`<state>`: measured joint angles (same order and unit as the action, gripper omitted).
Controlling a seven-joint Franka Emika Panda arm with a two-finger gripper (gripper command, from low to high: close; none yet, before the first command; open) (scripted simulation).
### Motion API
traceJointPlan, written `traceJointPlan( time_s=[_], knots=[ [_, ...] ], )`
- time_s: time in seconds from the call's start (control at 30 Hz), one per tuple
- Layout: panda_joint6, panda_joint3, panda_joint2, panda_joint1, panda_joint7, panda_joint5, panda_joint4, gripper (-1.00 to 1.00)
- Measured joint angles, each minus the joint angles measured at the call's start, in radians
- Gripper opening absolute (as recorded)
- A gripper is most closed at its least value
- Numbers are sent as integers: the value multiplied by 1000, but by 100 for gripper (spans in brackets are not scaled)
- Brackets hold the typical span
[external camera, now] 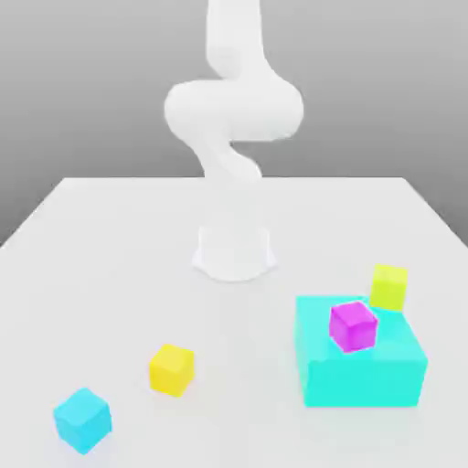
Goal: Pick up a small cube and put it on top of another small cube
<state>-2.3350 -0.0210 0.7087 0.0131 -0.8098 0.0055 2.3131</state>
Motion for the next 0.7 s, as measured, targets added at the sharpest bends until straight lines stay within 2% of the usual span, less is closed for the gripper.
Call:
traceJointPlan(
  time_s=[0.7],
  knots=[
    [-295,-160,-768,152,-50,94,110,0]
  ],
)
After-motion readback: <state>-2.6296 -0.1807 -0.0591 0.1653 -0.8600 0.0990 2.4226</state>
